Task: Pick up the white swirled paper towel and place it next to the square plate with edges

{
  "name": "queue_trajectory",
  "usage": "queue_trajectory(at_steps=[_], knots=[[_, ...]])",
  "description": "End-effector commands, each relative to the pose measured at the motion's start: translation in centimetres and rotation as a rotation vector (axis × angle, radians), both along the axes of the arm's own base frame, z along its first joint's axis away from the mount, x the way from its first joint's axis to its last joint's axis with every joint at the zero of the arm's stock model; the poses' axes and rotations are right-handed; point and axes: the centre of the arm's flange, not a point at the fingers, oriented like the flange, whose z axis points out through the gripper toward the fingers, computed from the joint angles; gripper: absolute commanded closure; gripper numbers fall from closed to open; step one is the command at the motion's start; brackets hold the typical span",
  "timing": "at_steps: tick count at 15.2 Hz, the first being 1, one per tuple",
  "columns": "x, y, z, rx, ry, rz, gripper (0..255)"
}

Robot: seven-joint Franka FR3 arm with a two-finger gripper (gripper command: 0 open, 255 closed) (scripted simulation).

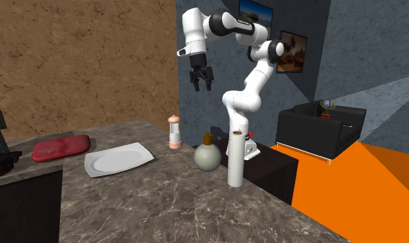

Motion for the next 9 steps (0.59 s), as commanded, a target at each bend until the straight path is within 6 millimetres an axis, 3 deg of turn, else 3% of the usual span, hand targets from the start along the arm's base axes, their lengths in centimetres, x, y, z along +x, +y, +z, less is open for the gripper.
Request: queue_trajectory(at_steps=[1,9], knots=[[0.0,0.0,0.0,0.000,0.000,0.000,0],[0.6,10.1,-4.0,-0.026,-0.048,0.015,0]])
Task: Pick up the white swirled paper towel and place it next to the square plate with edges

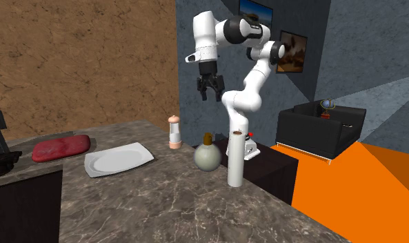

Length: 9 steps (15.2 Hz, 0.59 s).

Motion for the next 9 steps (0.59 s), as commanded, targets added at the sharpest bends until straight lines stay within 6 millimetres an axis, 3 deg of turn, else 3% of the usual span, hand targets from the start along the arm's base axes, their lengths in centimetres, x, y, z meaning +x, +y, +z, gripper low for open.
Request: queue_trajectory(at_steps=[1,9], knots=[[0.2,2.4,-1.1,-0.006,-0.013,0.003,0],[0.8,12.4,-5.3,-0.032,-0.061,0.018,0]])
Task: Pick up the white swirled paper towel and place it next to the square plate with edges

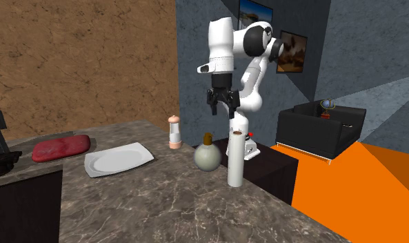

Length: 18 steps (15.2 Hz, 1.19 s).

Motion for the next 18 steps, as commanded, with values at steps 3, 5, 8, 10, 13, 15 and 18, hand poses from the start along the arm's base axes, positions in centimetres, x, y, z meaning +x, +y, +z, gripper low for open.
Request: queue_trajectory(at_steps=[3,5,8,10,13,15,18], knots=[[0.1,5.1,-2.4,-0.012,-0.025,0.007,0],[0.2,7.6,-3.5,-0.018,-0.037,0.011,0],[0.3,8.1,-4.7,-0.019,-0.039,0.012,0],[0.3,8.1,-5.8,-0.019,-0.039,0.012,0],[0.3,8.1,-7.7,-0.019,-0.039,0.012,0],[0.3,8.1,-7.7,-0.019,-0.039,0.012,0],[0.3,8.1,-7.7,-0.019,-0.039,0.012,0]])
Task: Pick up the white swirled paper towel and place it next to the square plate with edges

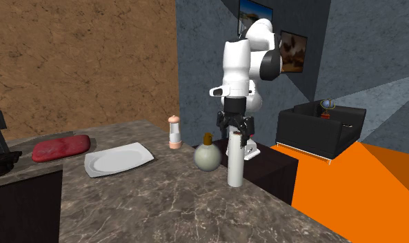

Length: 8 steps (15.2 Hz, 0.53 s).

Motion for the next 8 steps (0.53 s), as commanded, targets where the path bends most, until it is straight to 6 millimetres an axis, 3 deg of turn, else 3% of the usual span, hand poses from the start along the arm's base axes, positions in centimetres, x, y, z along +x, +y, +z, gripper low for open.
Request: queue_trajectory(at_steps=[1,3,4,8], knots=[[0.01,0.00,-0.03,0.000,0.000,0.000,0],[0.01,0.00,-0.02,0.000,0.000,0.000,0],[0.01,0.00,-0.02,0.000,0.000,0.000,255],[0.01,0.00,-0.02,0.000,0.000,0.000,255]])
